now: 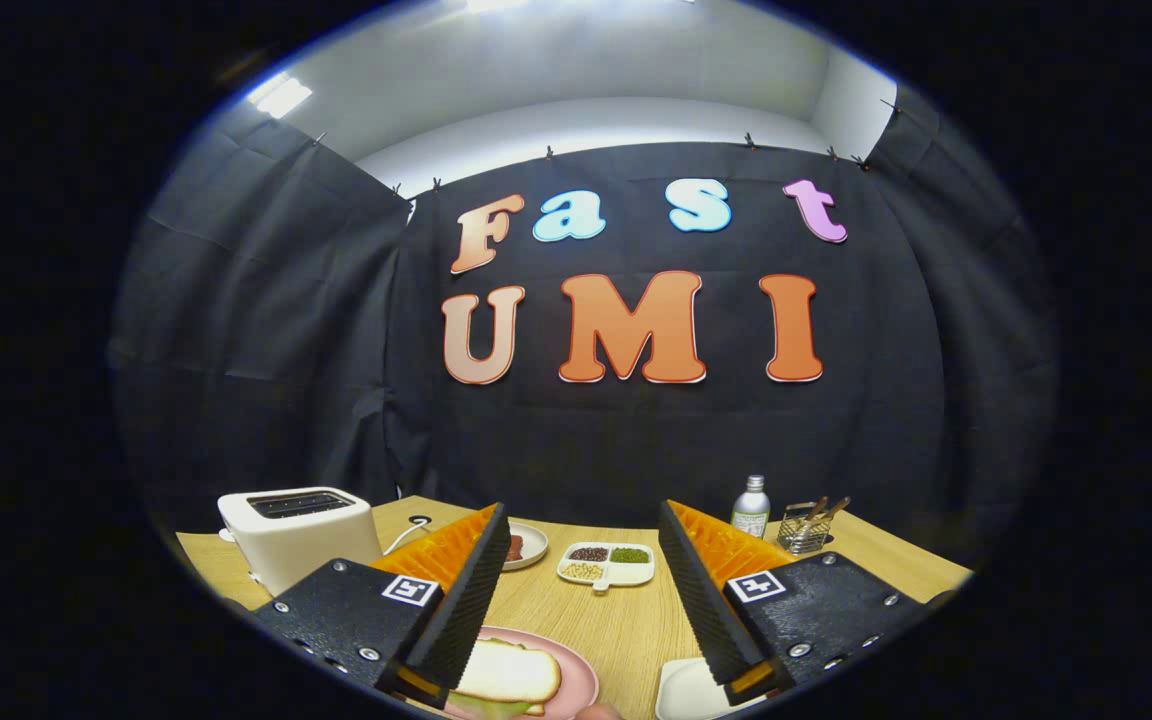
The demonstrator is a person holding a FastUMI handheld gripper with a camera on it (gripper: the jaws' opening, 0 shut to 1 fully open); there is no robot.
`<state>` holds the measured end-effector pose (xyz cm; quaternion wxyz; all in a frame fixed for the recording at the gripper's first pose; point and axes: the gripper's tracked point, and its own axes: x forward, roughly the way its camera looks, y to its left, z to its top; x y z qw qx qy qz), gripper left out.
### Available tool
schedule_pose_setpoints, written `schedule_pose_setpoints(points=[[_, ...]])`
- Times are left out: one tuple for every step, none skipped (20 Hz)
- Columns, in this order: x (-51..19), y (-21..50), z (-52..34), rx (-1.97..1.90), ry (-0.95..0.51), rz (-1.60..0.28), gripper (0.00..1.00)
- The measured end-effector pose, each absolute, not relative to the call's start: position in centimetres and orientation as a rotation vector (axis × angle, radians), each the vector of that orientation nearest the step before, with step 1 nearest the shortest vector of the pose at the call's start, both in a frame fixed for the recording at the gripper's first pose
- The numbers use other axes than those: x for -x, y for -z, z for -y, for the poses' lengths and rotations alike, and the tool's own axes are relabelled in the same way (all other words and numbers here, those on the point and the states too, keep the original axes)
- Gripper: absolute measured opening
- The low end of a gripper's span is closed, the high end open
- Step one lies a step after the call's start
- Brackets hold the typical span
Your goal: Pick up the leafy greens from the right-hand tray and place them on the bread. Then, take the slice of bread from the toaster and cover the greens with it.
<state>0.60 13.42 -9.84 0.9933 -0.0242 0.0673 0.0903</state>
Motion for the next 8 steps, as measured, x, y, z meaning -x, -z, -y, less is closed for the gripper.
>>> schedule_pose_setpoints(points=[[-0.5,9.9,-13.5,0.046,-0.181,-0.128,0.91],[-0.5,10.1,-13.3,0.047,-0.171,-0.134,0.91],[-0.4,10.5,-12.9,0.051,-0.158,-0.139,0.92],[-0.4,10.5,-12.6,0.055,-0.147,-0.140,0.92],[-0.4,10.3,-12.3,0.056,-0.133,-0.135,0.93],[-0.3,10.2,-12.0,0.053,-0.124,-0.131,0.93],[-0.2,10.2,-11.9,0.053,-0.117,-0.129,0.93],[-0.2,10.2,-11.7,0.054,-0.109,-0.127,0.93]])
